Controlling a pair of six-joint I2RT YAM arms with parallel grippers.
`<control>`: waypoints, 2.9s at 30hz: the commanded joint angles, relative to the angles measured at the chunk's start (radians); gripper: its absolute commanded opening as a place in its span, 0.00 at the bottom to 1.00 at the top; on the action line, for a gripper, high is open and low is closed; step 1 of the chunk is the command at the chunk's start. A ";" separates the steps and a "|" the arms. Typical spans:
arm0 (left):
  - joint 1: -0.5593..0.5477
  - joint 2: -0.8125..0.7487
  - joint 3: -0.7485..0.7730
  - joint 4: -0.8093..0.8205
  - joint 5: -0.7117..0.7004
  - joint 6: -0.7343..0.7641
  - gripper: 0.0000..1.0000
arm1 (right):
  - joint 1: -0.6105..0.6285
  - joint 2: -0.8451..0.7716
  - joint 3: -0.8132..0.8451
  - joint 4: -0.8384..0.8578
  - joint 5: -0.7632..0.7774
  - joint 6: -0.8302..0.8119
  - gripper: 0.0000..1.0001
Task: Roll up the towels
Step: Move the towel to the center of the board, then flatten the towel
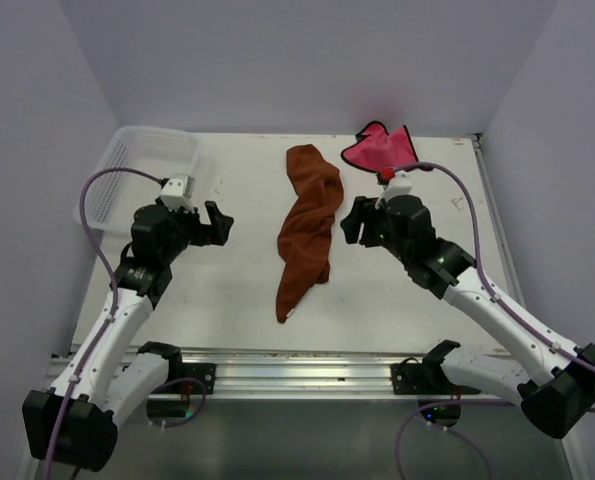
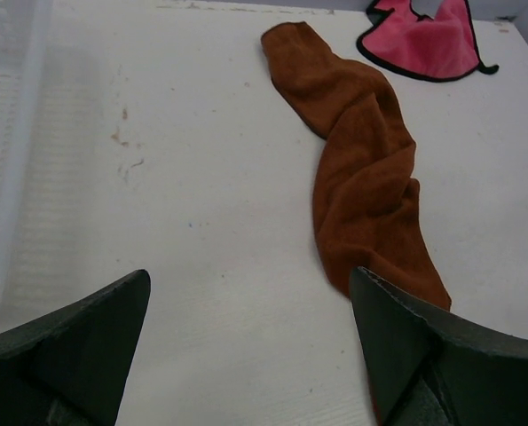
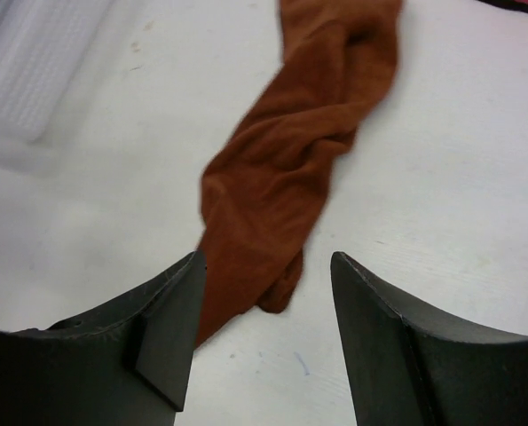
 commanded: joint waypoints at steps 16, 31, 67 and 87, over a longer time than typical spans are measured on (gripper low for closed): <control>-0.774 0.036 -0.173 -0.124 -0.338 -0.430 0.86 | -0.456 -0.026 -0.235 0.013 -0.267 0.196 0.54; -1.169 0.631 0.226 -0.369 -0.848 -0.359 0.74 | -0.484 -0.057 -0.272 0.017 -0.269 0.185 0.53; -1.059 0.685 0.024 -0.080 -0.641 -0.324 0.05 | -0.493 -0.023 -0.293 0.040 -0.281 0.203 0.52; -1.070 -0.147 0.381 -0.584 -1.142 -0.463 0.00 | -0.498 0.018 -0.273 0.065 -0.327 0.209 0.59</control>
